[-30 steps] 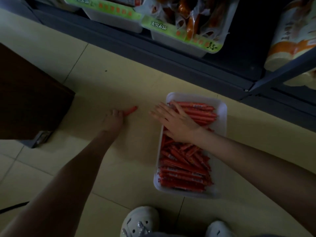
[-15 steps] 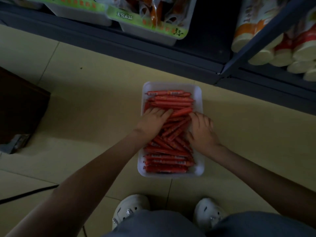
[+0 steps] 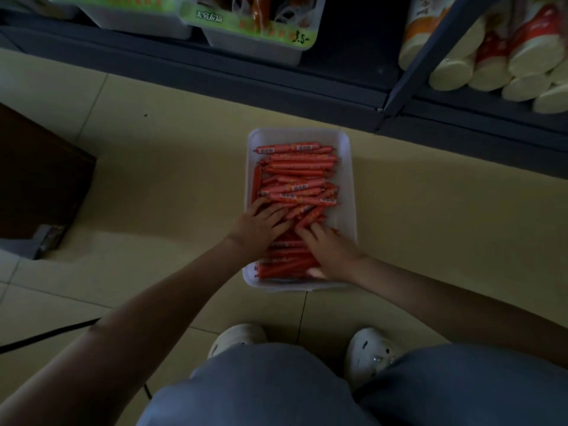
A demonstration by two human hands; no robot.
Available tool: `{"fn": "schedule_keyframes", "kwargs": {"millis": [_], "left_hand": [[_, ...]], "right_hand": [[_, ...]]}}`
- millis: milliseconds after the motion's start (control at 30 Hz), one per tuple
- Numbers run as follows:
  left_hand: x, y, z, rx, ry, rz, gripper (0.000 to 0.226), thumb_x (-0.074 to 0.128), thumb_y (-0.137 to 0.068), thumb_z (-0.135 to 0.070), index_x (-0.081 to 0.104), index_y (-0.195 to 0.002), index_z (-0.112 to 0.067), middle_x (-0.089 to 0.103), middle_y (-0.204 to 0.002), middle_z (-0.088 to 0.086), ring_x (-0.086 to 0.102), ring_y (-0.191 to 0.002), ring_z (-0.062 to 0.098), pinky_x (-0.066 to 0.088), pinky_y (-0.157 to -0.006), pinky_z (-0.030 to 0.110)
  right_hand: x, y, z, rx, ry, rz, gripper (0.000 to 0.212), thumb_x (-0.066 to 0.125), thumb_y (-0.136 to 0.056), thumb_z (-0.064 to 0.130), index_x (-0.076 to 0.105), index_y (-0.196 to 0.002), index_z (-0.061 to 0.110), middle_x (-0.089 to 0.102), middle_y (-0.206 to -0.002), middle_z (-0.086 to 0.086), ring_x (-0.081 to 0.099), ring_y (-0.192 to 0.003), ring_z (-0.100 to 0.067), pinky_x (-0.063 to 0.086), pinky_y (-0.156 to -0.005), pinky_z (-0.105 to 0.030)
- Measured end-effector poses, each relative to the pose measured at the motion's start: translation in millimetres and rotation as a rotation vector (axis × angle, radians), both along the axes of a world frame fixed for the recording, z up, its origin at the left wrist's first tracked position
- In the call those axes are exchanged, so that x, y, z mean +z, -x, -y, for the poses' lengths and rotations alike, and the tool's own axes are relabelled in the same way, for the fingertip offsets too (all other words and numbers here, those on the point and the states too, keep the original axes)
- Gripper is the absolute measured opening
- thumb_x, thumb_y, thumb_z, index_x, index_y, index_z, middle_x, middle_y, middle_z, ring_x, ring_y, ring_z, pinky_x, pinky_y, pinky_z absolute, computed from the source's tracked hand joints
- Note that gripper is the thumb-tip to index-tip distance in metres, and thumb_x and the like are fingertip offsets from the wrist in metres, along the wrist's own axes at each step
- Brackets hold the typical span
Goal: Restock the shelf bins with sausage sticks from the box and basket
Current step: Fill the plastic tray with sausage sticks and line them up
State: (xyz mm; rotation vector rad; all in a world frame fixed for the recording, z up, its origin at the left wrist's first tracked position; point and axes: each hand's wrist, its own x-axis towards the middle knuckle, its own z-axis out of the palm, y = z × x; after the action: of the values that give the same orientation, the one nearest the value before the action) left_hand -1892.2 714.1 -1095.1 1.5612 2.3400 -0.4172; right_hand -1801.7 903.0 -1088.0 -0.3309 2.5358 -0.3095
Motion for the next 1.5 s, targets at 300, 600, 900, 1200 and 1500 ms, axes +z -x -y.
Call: {"fn": "schedule_keyframes", "kwargs": {"millis": [300,600,900,1200,1500], "left_hand": [[-4.5,2.8,-7.6,0.165,-0.163,-0.042,0.026,0.062,-0.059,-0.034,0.070,-0.078,-0.017,0.063,-0.089,0.008,0.059,-0.080,0.029,0.046,-0.085,0.039],[-7.8,13.3,-1.2,0.210,-0.271,-0.041,0.061,0.074,-0.049,-0.052,0.067,-0.089,-0.007,0.062,-0.089,0.013,0.060,-0.081,0.029,0.041,-0.091,0.039],[0.5,3.3,-0.9,0.098,0.075,0.017,0.102,0.035,-0.070,-0.086,0.037,-0.139,-0.010,0.045,-0.138,0.007,0.036,-0.130,0.024,0.002,-0.114,0.042],[-10.1,-9.4,1.9,0.158,-0.209,0.122,0.085,0.040,-0.074,-0.077,0.057,-0.131,-0.016,0.057,-0.125,0.022,0.055,-0.115,0.037,0.026,-0.106,0.056],[-13.1,-7.6,5.0,0.039,-0.236,0.001,0.072,0.044,-0.078,-0.065,0.065,-0.105,-0.002,0.068,-0.077,0.014,0.065,-0.067,0.029,0.028,-0.098,0.046]], "right_hand": [[-21.9,24.1,-5.1,-0.327,0.050,0.293,0.129,0.083,-0.057,0.052,0.003,-0.149,0.010,0.023,-0.151,-0.016,0.028,-0.135,-0.034,0.028,-0.111,-0.037],[-16.9,24.5,-9.8,-0.319,0.152,0.203,0.091,0.081,-0.062,0.042,0.036,-0.140,0.025,0.036,-0.137,-0.011,0.037,-0.126,-0.031,0.035,-0.105,-0.039],[-1.6,13.1,-5.7,-0.051,0.108,0.129,0.081,0.069,-0.077,0.030,0.023,-0.142,0.017,0.029,-0.147,-0.008,0.027,-0.135,-0.023,0.020,-0.109,-0.033],[1.0,20.0,-13.9,-0.007,-0.057,0.169,0.129,0.065,-0.065,0.072,-0.019,-0.148,0.020,-0.033,-0.151,-0.014,-0.033,-0.138,-0.025,-0.014,-0.111,-0.052],[1.0,38.2,-19.1,-0.002,-0.089,0.435,0.127,0.061,-0.062,0.078,-0.011,-0.150,0.021,-0.015,-0.157,-0.011,-0.012,-0.145,-0.026,-0.010,-0.115,-0.045]]}}
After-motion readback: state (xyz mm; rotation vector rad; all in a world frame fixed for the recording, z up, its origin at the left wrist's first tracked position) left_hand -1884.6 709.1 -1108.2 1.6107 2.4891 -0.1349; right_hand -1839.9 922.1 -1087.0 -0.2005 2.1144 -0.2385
